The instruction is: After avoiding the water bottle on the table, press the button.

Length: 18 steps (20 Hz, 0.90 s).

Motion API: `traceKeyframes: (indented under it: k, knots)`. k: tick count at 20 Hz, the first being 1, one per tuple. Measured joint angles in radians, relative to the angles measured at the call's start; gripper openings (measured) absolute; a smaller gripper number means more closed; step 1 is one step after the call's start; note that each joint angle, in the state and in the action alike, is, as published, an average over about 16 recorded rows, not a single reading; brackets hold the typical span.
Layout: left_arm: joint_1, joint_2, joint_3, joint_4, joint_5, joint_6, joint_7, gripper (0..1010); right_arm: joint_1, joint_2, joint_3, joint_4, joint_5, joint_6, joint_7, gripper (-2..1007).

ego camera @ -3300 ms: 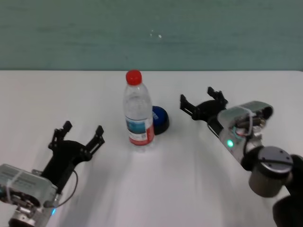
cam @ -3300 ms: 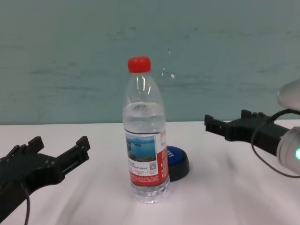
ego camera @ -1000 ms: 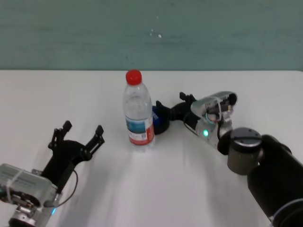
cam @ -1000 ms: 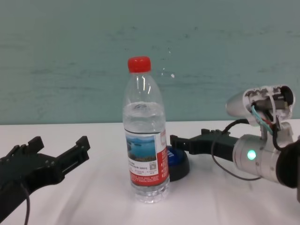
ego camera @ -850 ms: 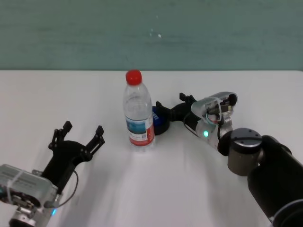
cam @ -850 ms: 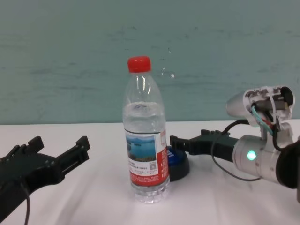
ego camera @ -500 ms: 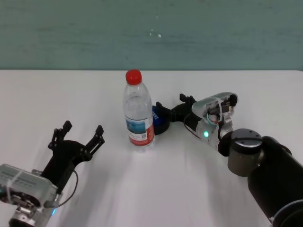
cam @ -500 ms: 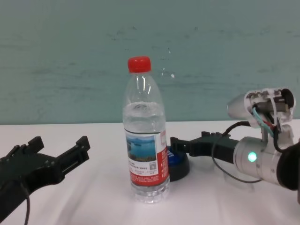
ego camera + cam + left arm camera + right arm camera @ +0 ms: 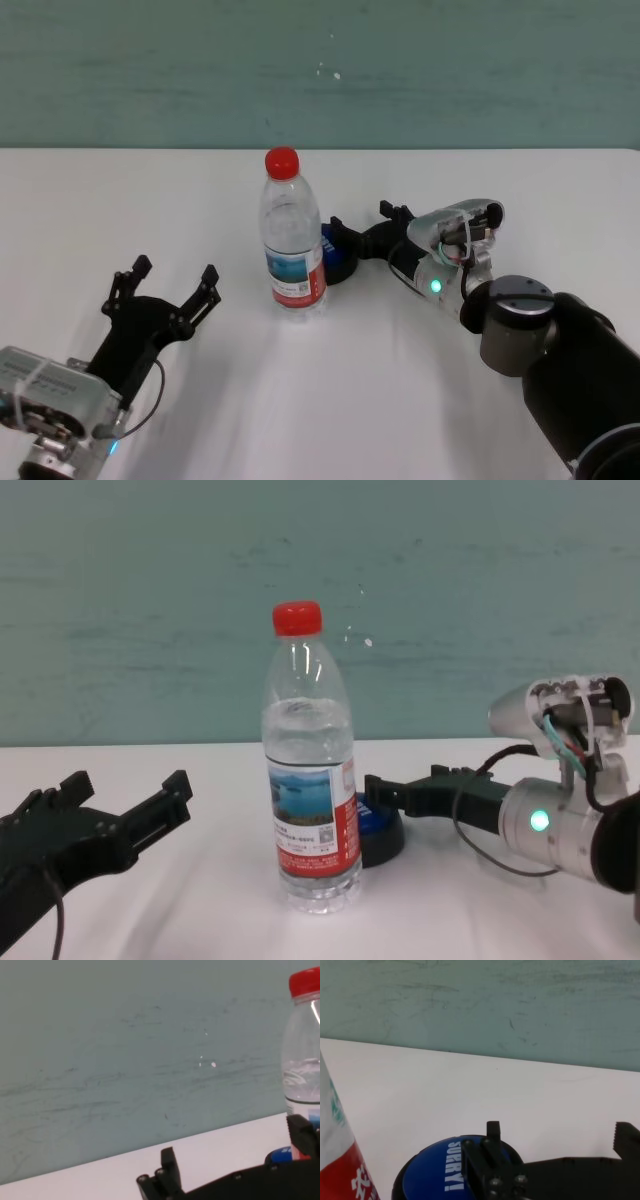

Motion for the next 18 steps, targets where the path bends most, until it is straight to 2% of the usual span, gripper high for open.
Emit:
traceKeyframes:
  k: [6,18]
  knots:
    - [0.000,0.000,0.000,0.000,0.000,0.000,0.000,1010,-0.024,0.007,0.004,-0.042,0.005,-0.003,-0.010,1004]
    - [0.000,0.000,0.000,0.000,0.000,0.000,0.000,1010,-0.103,0.029,0.022,-0.182,0.011,-0.022,-0.049,1004]
